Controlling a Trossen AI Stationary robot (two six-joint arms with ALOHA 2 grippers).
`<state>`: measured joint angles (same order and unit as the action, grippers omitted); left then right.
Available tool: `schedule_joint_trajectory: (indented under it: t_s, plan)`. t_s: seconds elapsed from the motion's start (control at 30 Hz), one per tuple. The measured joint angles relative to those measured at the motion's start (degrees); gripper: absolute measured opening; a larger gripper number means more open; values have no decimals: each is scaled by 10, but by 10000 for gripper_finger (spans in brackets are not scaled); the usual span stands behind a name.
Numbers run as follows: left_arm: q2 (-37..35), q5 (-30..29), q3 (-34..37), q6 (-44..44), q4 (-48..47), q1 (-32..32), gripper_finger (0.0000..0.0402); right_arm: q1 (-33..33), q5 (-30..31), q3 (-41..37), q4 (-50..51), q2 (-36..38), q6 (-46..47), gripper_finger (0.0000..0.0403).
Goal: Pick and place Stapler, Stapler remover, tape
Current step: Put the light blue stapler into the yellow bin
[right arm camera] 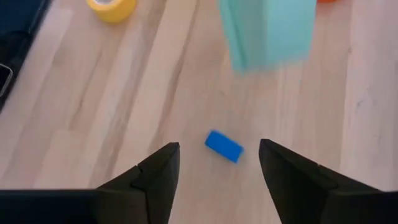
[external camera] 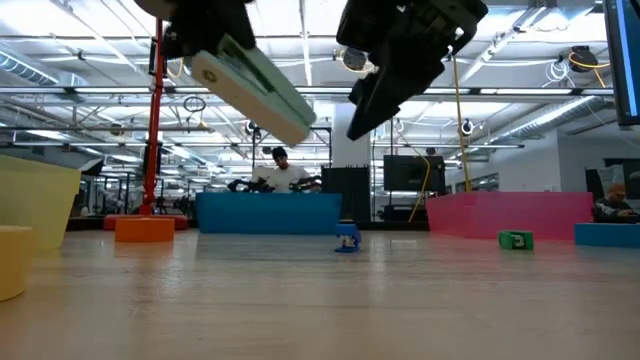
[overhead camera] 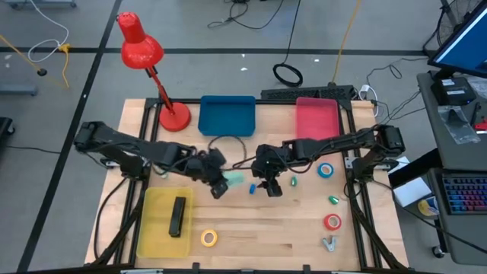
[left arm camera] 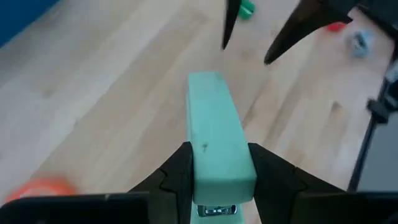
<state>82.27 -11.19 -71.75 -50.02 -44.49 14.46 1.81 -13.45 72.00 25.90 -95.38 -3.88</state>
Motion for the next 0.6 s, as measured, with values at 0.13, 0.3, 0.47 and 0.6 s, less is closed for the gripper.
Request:
schedule_joint_trajectory:
  t_s: [0.13, 0.3, 0.47, 0.6]
  plan:
    - [-34, -79, 0, -158, -116, 60, 125, -12, 0, -1, 18, 4, 1, 221]
    - [-53, -166, 0, -403, -252, 169, 125, -27, -1, -1, 24, 4, 2, 215]
    - [-47, -181, 0, -622, -353, 277, 125, -37, -1, -1, 22, 4, 2, 211]
    - [-36, -161, 0, -749, -402, 340, 125, -45, -1, -1, 18, 4, 2, 212]
